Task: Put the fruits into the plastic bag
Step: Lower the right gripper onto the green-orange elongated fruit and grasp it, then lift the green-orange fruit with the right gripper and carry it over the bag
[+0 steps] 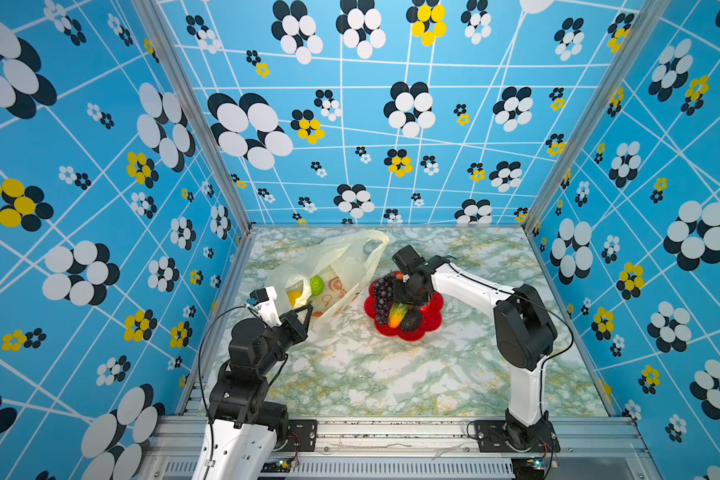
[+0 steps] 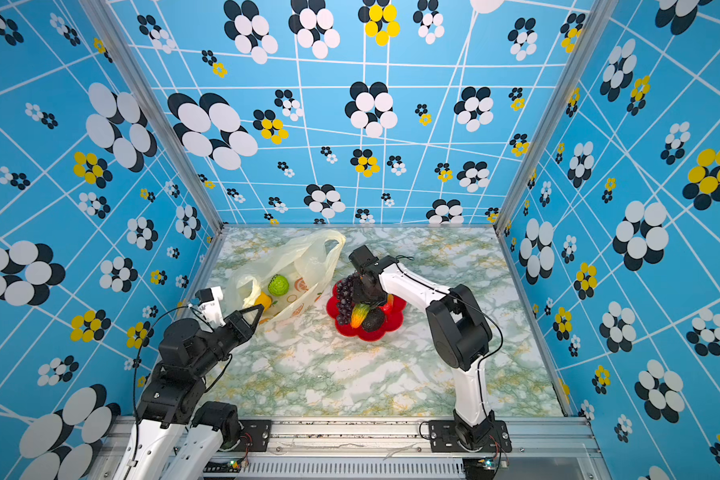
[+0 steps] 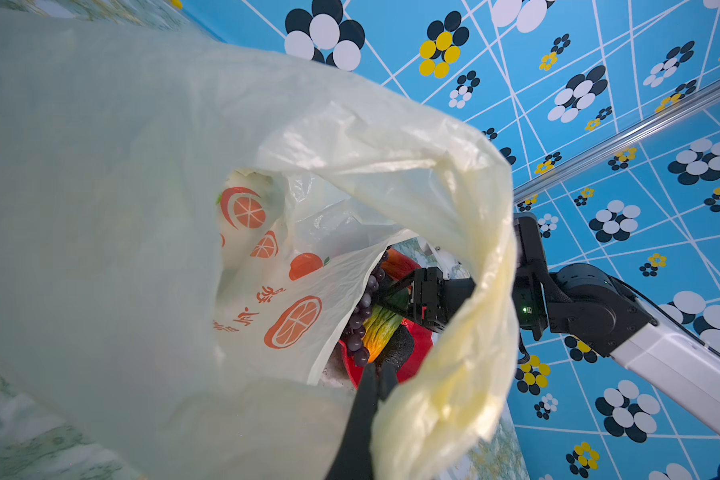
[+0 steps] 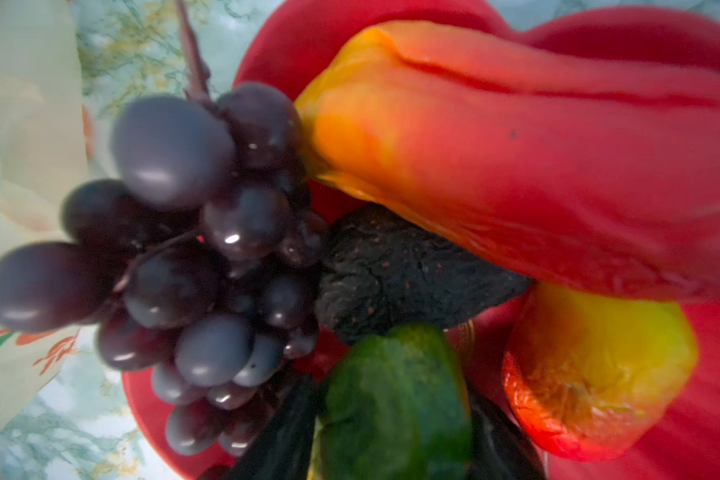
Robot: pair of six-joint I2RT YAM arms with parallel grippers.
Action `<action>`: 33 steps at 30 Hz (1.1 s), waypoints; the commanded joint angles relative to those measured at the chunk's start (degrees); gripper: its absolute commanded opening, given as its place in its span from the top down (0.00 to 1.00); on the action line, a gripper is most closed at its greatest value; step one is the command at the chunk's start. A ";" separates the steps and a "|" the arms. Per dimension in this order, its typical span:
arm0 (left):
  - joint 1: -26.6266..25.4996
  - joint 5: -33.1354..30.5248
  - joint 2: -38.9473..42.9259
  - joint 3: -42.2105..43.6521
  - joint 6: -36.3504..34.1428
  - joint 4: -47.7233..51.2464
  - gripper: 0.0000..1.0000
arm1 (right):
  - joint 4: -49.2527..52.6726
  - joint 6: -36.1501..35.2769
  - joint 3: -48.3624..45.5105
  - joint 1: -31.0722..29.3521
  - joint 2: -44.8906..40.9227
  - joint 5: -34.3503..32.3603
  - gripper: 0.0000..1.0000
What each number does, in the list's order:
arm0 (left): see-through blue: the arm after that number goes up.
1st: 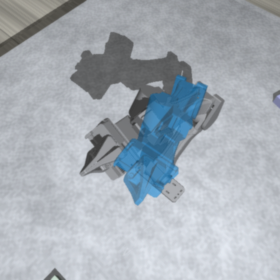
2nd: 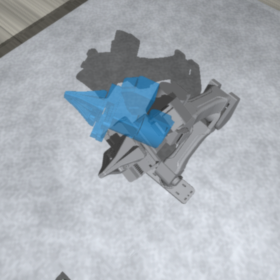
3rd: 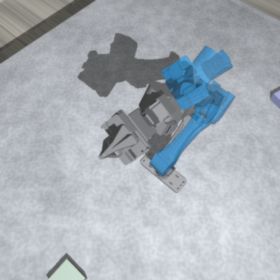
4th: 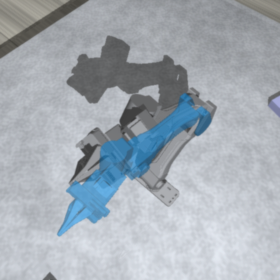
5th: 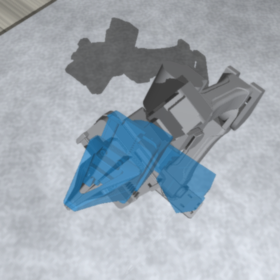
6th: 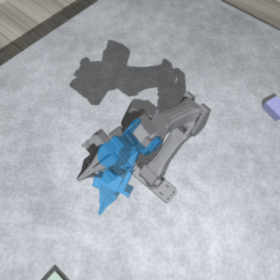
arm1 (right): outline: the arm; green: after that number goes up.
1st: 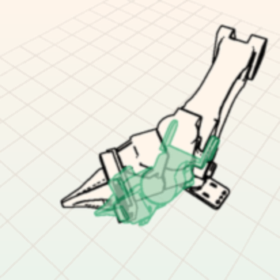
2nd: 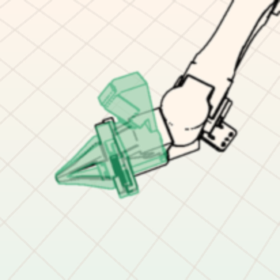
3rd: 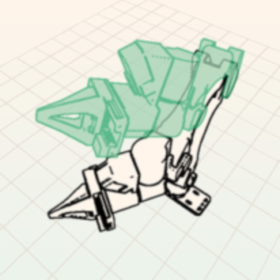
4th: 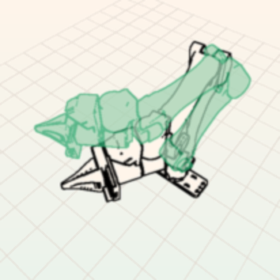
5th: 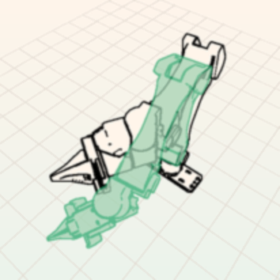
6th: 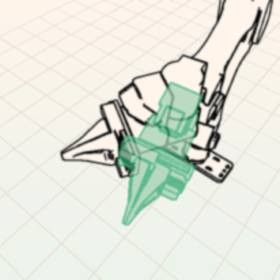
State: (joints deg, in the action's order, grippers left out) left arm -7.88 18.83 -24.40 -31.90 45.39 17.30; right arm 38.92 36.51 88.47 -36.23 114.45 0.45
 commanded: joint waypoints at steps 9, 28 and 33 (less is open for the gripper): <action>0.42 -0.03 -1.13 -0.15 -0.21 -1.12 1.00 | -3.57 0.18 -3.76 0.57 -4.21 -2.97 0.67; 0.44 0.07 -1.22 0.19 0.58 -1.66 1.00 | -6.83 -1.80 -7.88 1.03 -13.16 -8.11 0.79; 0.43 0.07 -1.08 0.42 0.54 -1.57 1.00 | -8.55 -2.27 -9.48 0.98 -15.23 -9.10 0.81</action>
State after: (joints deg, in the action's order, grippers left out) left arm -7.88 18.85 -25.69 -31.90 45.82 17.19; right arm 31.79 35.18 80.18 -35.53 101.56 -6.52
